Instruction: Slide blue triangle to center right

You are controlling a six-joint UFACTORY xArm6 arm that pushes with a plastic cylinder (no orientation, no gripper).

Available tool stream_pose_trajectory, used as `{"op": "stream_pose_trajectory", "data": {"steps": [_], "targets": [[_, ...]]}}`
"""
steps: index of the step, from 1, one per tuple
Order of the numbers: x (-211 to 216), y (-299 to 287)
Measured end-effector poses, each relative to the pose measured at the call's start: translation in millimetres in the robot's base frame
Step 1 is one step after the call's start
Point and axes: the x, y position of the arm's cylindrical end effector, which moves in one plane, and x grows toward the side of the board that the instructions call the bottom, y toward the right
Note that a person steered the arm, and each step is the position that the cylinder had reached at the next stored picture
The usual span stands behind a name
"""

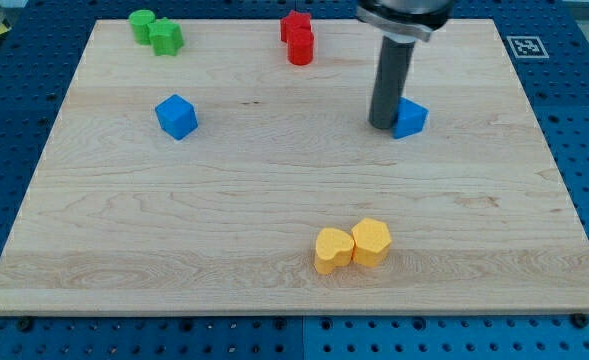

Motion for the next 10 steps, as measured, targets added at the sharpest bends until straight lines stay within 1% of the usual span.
{"op": "stream_pose_trajectory", "data": {"steps": [1,3,5,6,7,8,9,10], "targets": [[-5.1,32.3],[-22.3,77.8],[-22.3,111.9],[-18.9,107.3],[-3.3,91.2],[-1.9,87.4],[3.1,44.1],[30.6,-36.7]]}}
